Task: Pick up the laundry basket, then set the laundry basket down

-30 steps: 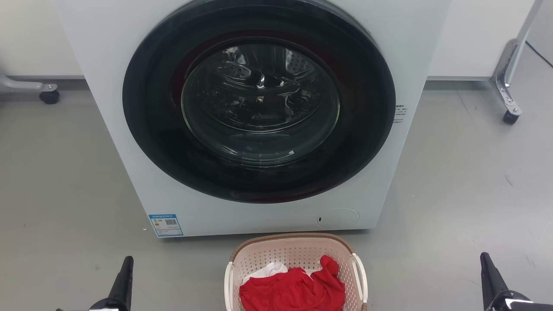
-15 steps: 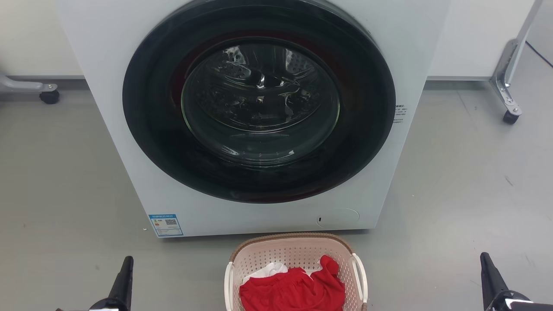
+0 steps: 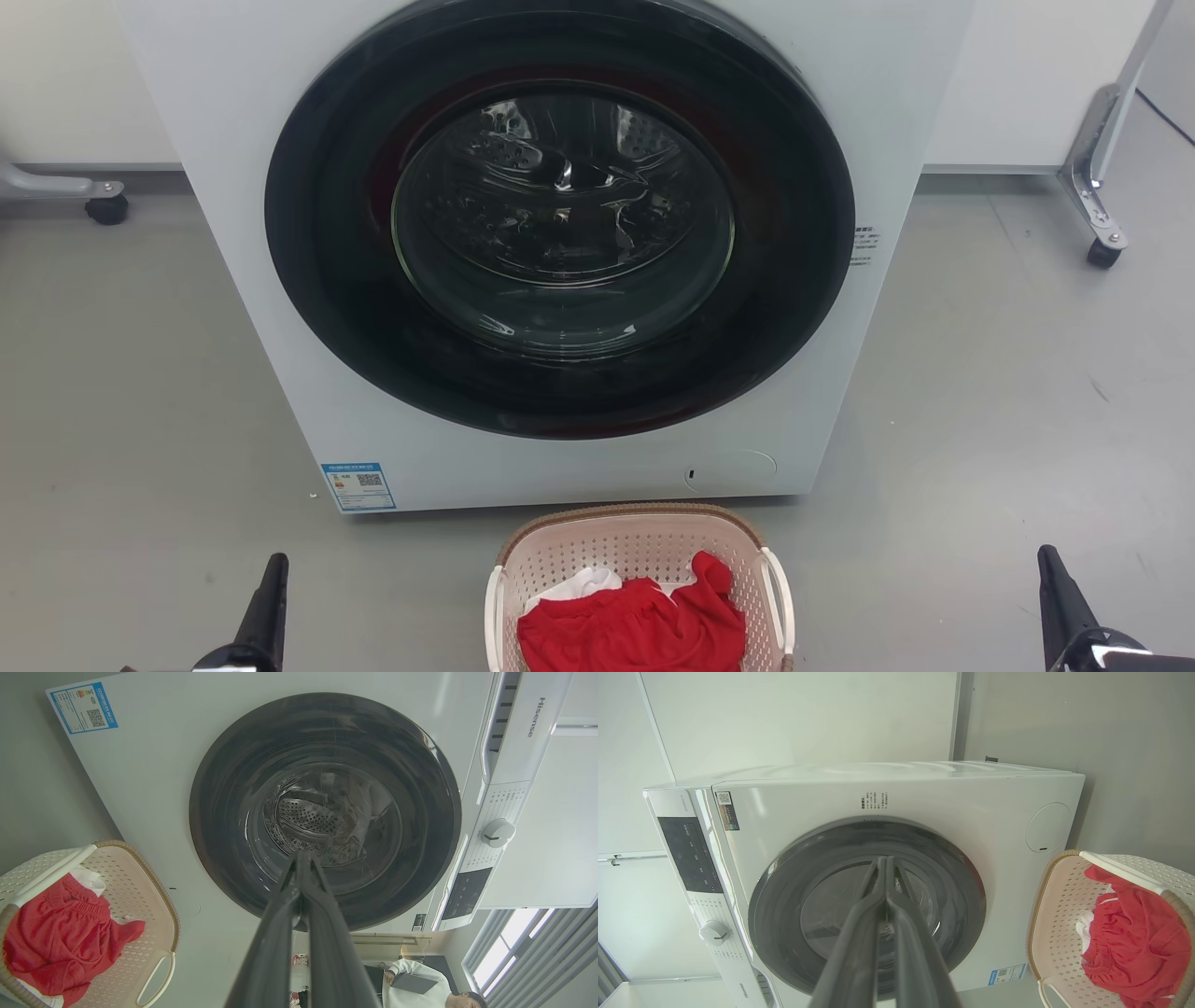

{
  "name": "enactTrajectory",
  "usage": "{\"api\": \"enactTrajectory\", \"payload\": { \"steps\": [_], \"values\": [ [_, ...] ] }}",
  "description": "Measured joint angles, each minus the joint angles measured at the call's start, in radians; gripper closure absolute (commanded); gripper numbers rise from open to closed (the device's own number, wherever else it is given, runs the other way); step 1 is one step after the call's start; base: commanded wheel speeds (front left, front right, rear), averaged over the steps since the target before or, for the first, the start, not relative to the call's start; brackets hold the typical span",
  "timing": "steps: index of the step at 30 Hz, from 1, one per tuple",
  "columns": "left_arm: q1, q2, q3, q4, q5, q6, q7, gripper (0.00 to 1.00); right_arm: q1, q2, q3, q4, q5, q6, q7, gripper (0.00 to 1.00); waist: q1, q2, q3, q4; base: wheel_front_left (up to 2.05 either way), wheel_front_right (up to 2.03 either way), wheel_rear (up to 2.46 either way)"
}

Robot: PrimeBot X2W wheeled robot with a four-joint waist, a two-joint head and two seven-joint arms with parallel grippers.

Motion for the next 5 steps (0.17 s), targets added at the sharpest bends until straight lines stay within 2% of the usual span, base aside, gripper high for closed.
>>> {"api": "enactTrajectory", "payload": {
  "steps": [5],
  "values": [
    [0.000,0.000,0.000,0.000,0.000,0.000,0.000,1.00,0.000,0.000,0.000,0.000,0.000,0.000,0.000,1.00,0.0000,0.0000,0.000,0.000,0.00,0.00,0.00]
  ]
}}
